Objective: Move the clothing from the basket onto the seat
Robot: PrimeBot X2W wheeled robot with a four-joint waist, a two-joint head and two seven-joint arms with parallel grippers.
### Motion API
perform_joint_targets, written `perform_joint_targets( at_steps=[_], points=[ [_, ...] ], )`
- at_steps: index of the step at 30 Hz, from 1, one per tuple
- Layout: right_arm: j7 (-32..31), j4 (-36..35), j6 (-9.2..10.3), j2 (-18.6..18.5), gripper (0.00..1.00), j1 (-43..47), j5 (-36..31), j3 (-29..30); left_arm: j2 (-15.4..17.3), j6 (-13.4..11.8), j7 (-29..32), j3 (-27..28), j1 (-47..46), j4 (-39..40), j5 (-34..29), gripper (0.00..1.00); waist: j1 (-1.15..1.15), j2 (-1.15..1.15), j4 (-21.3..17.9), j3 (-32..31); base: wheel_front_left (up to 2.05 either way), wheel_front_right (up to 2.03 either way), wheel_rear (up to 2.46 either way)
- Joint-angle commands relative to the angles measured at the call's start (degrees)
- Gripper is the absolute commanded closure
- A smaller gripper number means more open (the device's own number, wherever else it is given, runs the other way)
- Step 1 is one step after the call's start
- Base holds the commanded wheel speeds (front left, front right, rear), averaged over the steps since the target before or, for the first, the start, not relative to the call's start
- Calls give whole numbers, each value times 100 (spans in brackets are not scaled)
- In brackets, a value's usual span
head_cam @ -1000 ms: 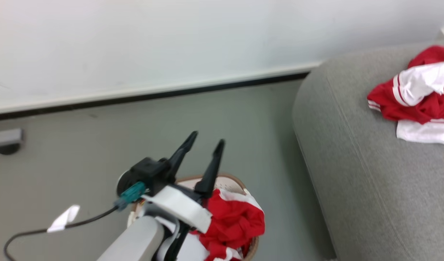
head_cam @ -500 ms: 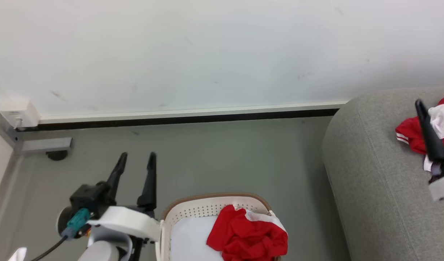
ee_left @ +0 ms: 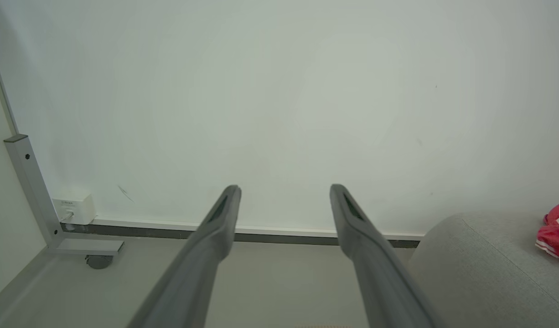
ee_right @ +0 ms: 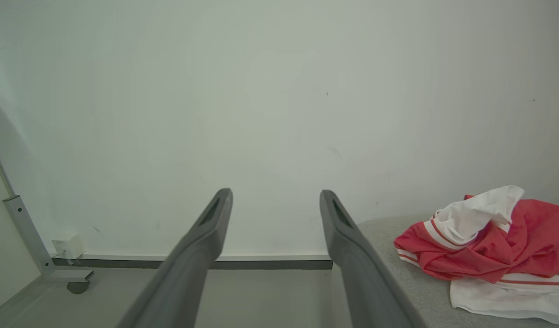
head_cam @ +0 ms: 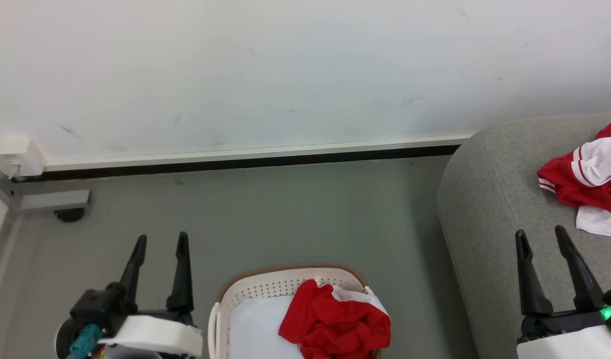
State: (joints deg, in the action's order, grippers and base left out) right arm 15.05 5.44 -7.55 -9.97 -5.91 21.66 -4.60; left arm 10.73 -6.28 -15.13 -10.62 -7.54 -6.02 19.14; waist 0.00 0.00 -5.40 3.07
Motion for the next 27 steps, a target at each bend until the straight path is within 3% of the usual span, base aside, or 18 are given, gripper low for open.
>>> perform_joint_targets(
  at_steps=[1, 14, 27],
  points=[
    [16, -53, 13, 40, 0, 88, -65, 22, -38, 58, -2, 77, 118, 14, -77, 0, 0, 0, -27, 9, 0, 0, 0],
    [16, 373, 13, 273, 0, 69, -399, 115, -553, 712, -2, 708, 180, -362, -716, 0, 0, 0, -15, 34, 0, 0, 0],
    [17, 462, 13, 263, 0, -5, -258, 17, -732, 975, -2, 952, 73, -559, -961, 0, 0, 0, -5, 32, 0, 0, 0]
  ],
)
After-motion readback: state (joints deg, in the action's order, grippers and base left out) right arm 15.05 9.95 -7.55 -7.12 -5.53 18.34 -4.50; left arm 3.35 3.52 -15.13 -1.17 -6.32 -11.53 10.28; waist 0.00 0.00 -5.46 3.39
